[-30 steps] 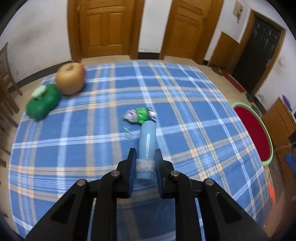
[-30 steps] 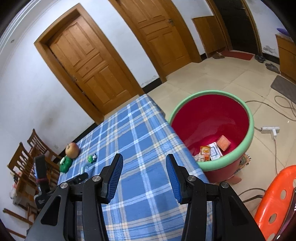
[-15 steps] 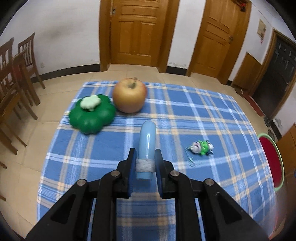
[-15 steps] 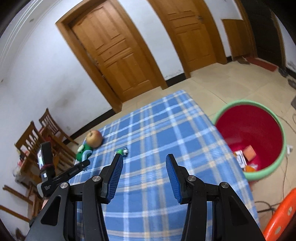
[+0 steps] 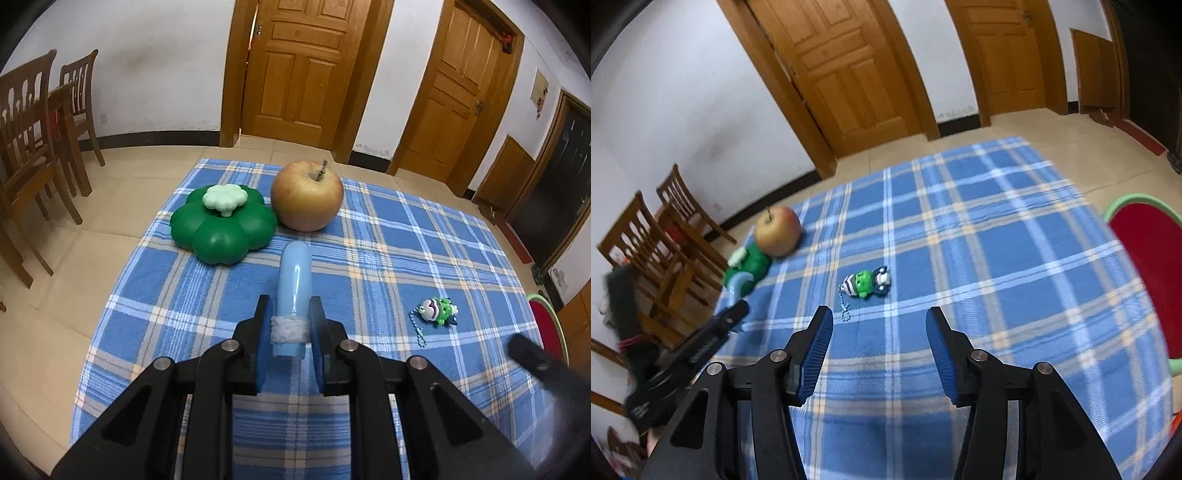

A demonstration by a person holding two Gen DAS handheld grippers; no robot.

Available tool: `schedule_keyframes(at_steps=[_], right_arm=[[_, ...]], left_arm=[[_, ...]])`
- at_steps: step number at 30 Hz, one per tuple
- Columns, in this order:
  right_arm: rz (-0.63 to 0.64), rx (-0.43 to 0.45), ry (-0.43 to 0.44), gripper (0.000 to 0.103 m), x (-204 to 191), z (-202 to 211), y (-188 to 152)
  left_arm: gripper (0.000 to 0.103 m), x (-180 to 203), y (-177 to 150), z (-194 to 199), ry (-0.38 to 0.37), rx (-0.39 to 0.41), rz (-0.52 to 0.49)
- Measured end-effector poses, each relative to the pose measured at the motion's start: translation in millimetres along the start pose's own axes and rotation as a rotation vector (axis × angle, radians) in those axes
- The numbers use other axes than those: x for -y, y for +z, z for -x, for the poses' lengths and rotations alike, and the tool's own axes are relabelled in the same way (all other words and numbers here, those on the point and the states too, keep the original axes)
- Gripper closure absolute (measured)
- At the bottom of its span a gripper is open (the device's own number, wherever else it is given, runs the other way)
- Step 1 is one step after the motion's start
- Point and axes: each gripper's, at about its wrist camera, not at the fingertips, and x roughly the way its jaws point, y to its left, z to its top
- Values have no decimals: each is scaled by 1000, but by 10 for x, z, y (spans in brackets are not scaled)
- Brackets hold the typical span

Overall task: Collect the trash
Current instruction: 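Grasp the green figure keychain with the right tool while the left tool holds the bottle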

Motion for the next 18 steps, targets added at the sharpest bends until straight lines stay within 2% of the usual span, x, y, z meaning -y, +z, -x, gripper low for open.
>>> schedule_keyframes(at_steps=[7, 18], right_arm=[[71, -60, -72, 46, -192, -465, 42], [100, -74, -137, 45, -288, -805, 120]], left_arm=[[84, -20, -58, -17, -11, -2, 24], [84, -109, -62, -58, -22, -15, 65]])
